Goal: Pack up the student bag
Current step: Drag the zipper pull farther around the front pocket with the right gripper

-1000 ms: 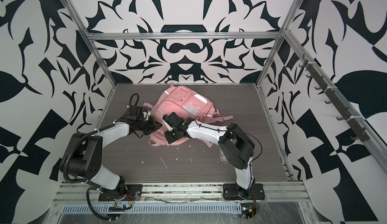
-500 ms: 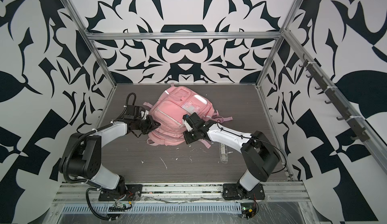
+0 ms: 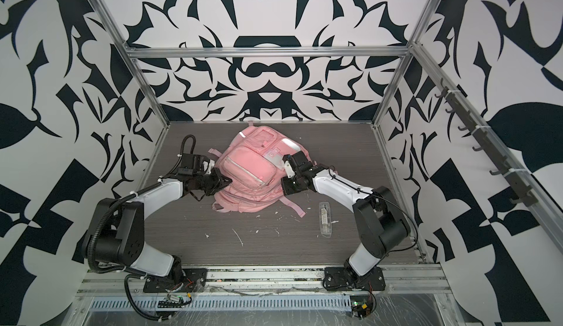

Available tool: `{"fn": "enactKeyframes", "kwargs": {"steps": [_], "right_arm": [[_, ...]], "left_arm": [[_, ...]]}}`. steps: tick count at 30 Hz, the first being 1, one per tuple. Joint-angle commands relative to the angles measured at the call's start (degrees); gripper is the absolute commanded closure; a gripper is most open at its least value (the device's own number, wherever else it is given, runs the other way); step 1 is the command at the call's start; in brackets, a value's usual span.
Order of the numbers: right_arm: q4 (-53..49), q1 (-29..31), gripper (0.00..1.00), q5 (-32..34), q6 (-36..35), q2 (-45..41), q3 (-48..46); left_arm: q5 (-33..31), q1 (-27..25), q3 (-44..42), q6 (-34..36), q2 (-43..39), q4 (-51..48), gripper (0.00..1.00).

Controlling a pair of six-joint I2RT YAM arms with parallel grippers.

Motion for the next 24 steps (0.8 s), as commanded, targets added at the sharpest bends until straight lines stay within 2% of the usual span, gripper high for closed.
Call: {"fn": "enactKeyframes", "kwargs": {"steps": [1,8,13,17,24], "right_arm": [[-2.33,-3.90,1.00,4.49,-1.15,-0.43,3.62],[-3.86,-8.41,1.00,8.01,-1.94,4.10,8.72],[-4.21,-9.08,1.00,9.59,-2.09,6.65,10.36],[-5.29,-10.42,1.00,11.66,-2.28,7.75,10.77],[-4.68,-10.48,1.00,11.23,-2.11,6.89,8.91]], "left_arm": [[-3.35,1.46,-1.20,1.42,-2.02,-1.32,0.90],[-3.43,1.50,-1.11,1.50,-2.95,-1.58,0.90],[-3.43,1.58,-1.46,1.94,-3.23,-1.85,0.90],[-3.17,2.38,-1.72,1.86,-3.31,-1.52,0.90],[-2.73,2.90,-0.78,1.68,-3.58,-1.33,0.90]]}}
